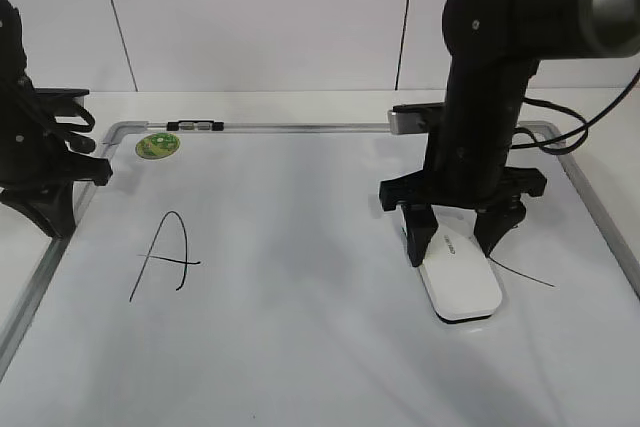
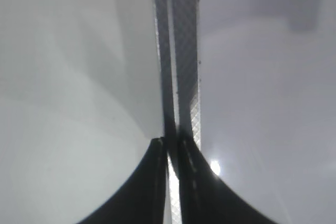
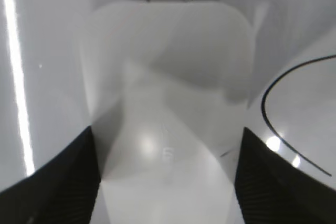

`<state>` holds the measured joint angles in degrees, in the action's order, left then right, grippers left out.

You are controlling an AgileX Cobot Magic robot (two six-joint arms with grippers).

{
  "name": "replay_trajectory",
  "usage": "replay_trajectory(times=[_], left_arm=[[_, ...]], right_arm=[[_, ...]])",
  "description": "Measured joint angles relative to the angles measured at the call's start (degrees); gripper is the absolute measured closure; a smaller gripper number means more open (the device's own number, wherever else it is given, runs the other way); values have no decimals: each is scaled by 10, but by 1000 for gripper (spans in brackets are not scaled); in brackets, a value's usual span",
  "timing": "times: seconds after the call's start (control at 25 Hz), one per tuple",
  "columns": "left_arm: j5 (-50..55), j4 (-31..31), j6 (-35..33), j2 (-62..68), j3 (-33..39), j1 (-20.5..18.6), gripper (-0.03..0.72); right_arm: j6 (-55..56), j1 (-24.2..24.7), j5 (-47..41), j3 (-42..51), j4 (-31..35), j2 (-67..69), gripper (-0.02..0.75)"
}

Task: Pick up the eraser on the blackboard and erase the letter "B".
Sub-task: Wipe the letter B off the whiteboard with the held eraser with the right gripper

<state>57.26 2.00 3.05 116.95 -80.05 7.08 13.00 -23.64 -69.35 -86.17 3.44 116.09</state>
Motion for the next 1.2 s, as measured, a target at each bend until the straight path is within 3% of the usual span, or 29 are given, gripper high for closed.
replay_trajectory(times=[0.64,1.2], left_arm=[[0,0,0,0,0,0,668],[0,0,1,1,0,0,668]], right_arm=[[5,-1,-38,-50,-17,41,207],[5,3,-71,-326,-60,189,208]])
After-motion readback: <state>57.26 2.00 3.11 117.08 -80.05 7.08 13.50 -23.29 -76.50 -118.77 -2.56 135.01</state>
